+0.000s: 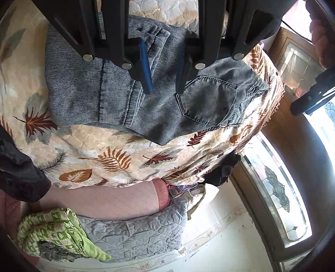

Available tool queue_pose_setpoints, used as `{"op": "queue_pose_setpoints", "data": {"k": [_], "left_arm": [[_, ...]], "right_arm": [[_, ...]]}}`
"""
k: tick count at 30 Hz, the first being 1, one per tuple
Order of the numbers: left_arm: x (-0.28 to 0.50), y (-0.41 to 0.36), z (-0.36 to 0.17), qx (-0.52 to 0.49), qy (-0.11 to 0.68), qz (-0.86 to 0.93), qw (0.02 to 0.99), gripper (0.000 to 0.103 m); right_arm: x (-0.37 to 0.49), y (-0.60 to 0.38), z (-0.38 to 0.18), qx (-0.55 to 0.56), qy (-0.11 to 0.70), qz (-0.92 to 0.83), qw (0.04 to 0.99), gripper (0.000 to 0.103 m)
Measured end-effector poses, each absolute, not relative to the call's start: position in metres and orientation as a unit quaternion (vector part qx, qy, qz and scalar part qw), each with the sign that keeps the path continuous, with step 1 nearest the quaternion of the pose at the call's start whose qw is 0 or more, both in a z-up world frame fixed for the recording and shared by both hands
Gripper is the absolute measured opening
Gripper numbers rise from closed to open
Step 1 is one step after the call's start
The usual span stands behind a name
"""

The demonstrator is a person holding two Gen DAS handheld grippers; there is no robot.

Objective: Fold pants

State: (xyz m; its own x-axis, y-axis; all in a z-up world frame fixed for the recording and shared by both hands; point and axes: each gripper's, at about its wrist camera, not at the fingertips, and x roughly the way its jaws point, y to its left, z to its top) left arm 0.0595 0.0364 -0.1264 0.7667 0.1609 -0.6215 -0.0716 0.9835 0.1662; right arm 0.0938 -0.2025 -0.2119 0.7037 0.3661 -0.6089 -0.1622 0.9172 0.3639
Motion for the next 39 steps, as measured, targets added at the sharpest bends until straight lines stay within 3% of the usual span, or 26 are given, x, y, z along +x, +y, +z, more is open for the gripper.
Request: {"op": "queue_pose_setpoints", "data": {"k": [19,27,34,35,37,39], "left_arm": [[0.083,0.065,-0.156,0.061,0.366,0.114,0.921,0.095],[0.098,0.089,-0.181,0.022,0.42,0.115,0.9,0.095],[0.102,0.17,-0.212,-0.084,0.473,0.182,0.858,0.095],[0.101,0.179,-0.213,-0.094,0.472,0.192,0.855,0.095],[0.098,0.194,-0.214,-0.114,0.474,0.204,0.849,0.095],[0.098,0.203,-0.216,-0.136,0.479,0.202,0.843,0.095]], "right_arm": [[0.096,-0.176,-0.218,0.118,0.374,0.182,0.902,0.026],[0.11,-0.158,-0.269,0.081,0.487,0.166,0.854,0.027],[0.093,-0.159,-0.24,0.074,0.426,0.182,0.883,0.027],[0.093,-0.162,-0.235,0.081,0.415,0.18,0.888,0.03],[0.093,-0.169,-0.23,0.102,0.403,0.175,0.892,0.06],[0.092,-0.175,-0.226,0.124,0.393,0.168,0.896,0.064]]}}
